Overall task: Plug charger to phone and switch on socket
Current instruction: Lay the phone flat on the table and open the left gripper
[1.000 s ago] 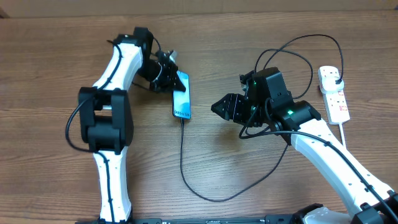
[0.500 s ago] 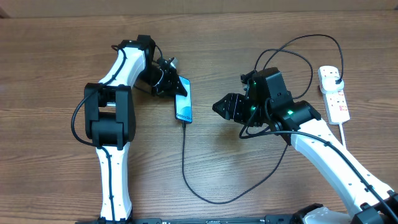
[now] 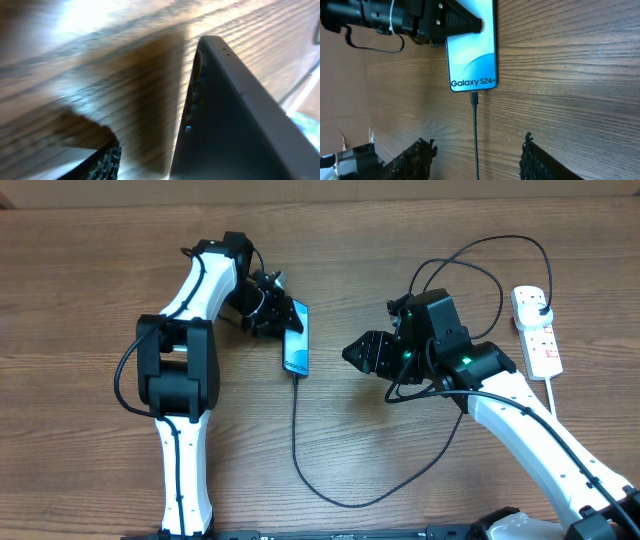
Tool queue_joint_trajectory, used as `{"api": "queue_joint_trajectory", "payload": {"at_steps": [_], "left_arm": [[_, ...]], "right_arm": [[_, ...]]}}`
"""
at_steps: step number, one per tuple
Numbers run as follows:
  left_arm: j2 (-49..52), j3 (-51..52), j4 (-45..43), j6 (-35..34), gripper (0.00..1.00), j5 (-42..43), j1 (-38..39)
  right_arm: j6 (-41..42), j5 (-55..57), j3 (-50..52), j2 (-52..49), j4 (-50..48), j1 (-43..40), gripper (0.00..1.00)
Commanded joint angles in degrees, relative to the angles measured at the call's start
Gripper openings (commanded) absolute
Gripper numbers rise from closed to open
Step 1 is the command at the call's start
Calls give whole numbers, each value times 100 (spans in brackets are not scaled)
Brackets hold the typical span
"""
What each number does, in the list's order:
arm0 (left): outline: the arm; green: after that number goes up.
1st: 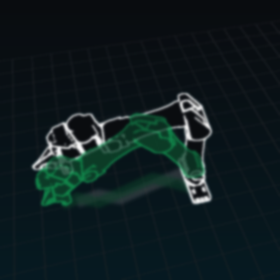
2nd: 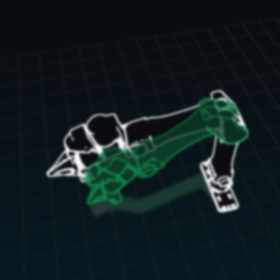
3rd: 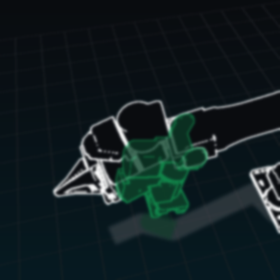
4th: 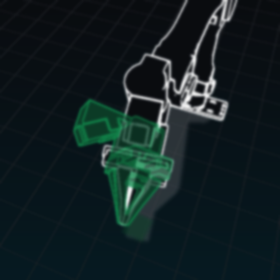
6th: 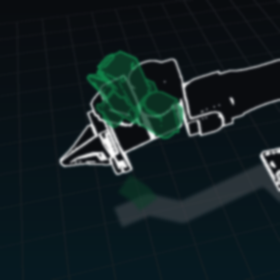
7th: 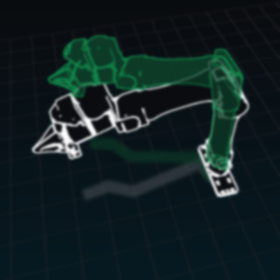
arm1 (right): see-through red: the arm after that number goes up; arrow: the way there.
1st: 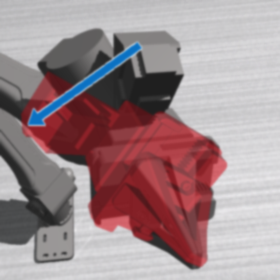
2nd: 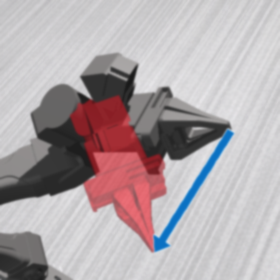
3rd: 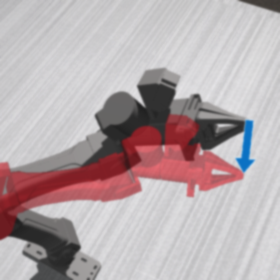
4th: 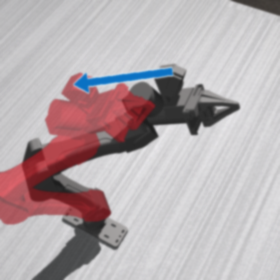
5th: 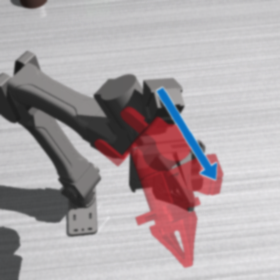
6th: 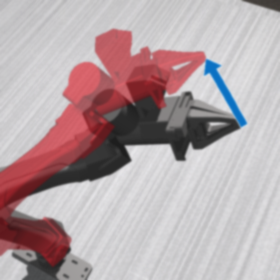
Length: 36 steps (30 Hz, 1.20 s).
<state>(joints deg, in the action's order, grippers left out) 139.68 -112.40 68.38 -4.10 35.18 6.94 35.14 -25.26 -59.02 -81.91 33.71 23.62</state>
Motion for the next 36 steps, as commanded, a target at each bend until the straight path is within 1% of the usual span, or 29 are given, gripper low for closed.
{"api": "queue_joint_trajectory", "payload": {"at_steps": [1, 2, 4, 6, 8, 12, 13, 15, 16, 17, 18, 20, 24, 28, 34, 36], "left_arm": [[208, 92, 20, 22, 52, -1462, -63], [208, 92, 26, 22, 50, -1462, -63], [208, 92, 48, -70, 41, -1460, -63], [208, 92, 85, -310, 31, -1401, -61], [208, 92, 114, -385, 29, -1189, -48], [208, 92, 144, -380, 29, -544, -31], [208, 92, 144, -382, 29, -546, -31], [208, 92, 142, -358, 31, -581, -31], [208, 92, 140, -361, 33, -629, -31], [208, 92, 140, -363, 36, -719, -42], [208, 92, 138, -363, 43, -817, -52], [208, 92, 133, -365, 50, -1084, -74], [208, 92, 125, -391, 59, -1626, -103], [208, 92, 105, -507, 63, -2146, -103], [205, 74, 61, -728, 61, -3034, -103], [188, -9, 149, -776, 61, -3156, -103]], "right_arm": [[-66, 42, -17, 111, -7, -17, 58], [-66, 42, -17, 109, -7, -17, 59], [-68, 42, -17, 109, -7, -17, 58], [-66, 39, -17, 109, -7, -17, 59], [-66, 39, -17, 109, -7, -17, 59], [-68, 39, -17, 109, -7, -17, 59], [-68, 42, -17, 109, -7, -17, 59], [-68, 39, -17, 109, 2, -17, 59], [-68, 42, -17, 109, 4, -17, 59], [-68, 42, -17, 109, 4, -17, 59], [-68, 42, -17, 109, 4, -17, 59], [-68, 42, -17, 109, 4, -17, 59], [-68, 42, -17, 109, 4, -17, 59], [-68, 76, -17, 109, 13, -17, 59], [-68, 339, -20, 111, 96, -83, 59], [-79, 334, -28, 114, 136, -210, 59]]}}
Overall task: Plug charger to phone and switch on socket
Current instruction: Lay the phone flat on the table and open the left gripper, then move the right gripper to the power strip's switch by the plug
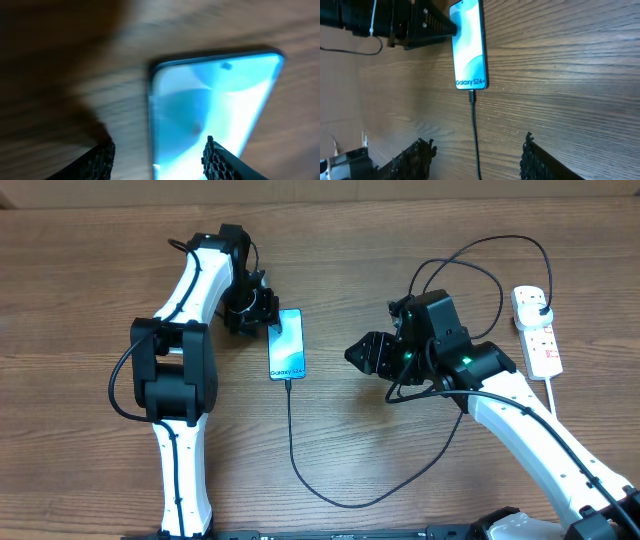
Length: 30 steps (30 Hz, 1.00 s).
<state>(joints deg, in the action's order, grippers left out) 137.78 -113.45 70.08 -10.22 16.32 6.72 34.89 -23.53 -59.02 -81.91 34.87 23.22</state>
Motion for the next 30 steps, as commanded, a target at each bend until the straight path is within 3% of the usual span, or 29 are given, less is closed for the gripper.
{"api": "queue_joint_trajectory", "payload": {"at_steps": [1, 7, 9, 12, 15, 20, 26, 30], "left_arm": [[337, -7, 52, -164, 61, -1274, -81], [-518, -745, 295, -197, 61, -1215, -81], [-940, -951, 341, -227, 61, -1167, -70], [-1578, -1106, 356, -227, 61, -999, -37], [-2164, -1117, 345, -229, 61, -848, -20], [-2806, -1117, 358, -227, 67, -647, -20], [-2944, -1115, 400, -227, 100, -529, -20], [-2942, -1115, 479, -225, 100, -531, -20]], "right_arm": [[-72, 142, -39, 122, 66, -280, 59], [-372, 33, -269, 310, 649, -1311, 50], [-372, 13, -304, 393, 732, -1770, 41], [-367, -125, -304, 431, 728, -2461, 19], [-374, -275, -304, 428, 728, -3244, 6], [-542, -446, -299, 393, 684, -4437, 4], [-846, -1266, -295, -15, 393, -5676, 4], [-949, -1609, -295, -448, 107, -6199, 4]]}}
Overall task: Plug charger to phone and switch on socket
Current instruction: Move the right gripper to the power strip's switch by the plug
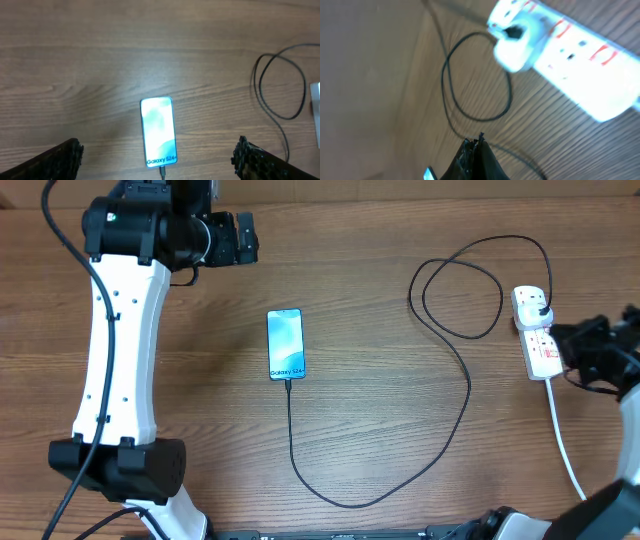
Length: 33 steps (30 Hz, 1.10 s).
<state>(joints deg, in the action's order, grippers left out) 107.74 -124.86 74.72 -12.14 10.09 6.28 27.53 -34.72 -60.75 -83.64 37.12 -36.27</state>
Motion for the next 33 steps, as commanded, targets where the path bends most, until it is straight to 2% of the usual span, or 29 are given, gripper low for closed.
{"api": "queue_joint_trajectory", "payload": {"at_steps": [1, 10, 16, 26, 33], "left_arm": [[61, 26, 15, -33, 99, 92, 24], [61, 26, 11, -31, 100, 90, 22], [61, 26, 11, -31, 100, 90, 22], [61, 26, 11, -31, 100, 90, 22], [61, 26, 11, -31, 100, 90, 22]], "right_arm": [[-210, -509, -122, -367, -201, -328, 4], [160, -715, -122, -1309, -1158, -695, 4], [772, -1145, -122, -2090, -1978, -780, 4], [1307, -1255, -125, -2728, -2815, -774, 4], [1355, -1255, -125, -3053, -3152, -772, 4]]}}
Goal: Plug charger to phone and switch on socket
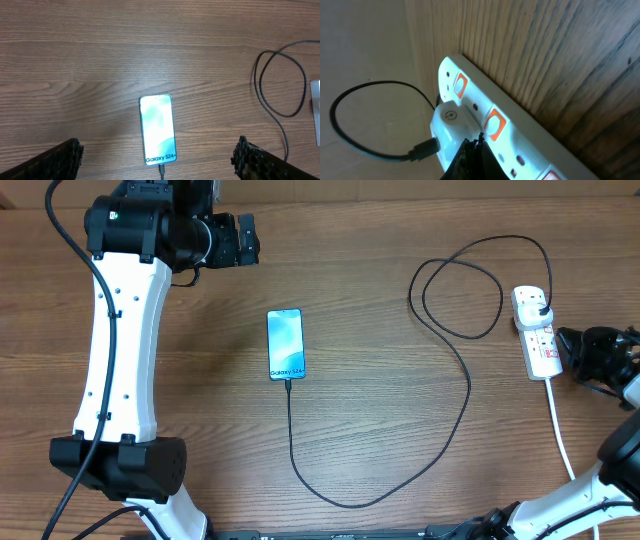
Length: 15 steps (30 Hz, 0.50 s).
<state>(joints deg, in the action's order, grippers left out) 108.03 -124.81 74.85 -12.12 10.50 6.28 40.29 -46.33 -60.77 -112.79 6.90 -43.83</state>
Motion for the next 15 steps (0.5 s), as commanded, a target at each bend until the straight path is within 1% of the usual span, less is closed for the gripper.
{"api": "queue_joint_trajectory", "payload": {"at_steps": [1, 7, 15], "left_arm": [[33, 22, -2, -33, 99, 48, 22], [33, 22, -2, -33, 100, 48, 22], [33, 22, -2, -33, 100, 48, 22]], "right_arm": [[125, -98, -122, -214, -205, -11, 4], [179, -181, -122, -393, -625, 87, 4], [195, -31, -122, -461, -682, 258, 4]]}}
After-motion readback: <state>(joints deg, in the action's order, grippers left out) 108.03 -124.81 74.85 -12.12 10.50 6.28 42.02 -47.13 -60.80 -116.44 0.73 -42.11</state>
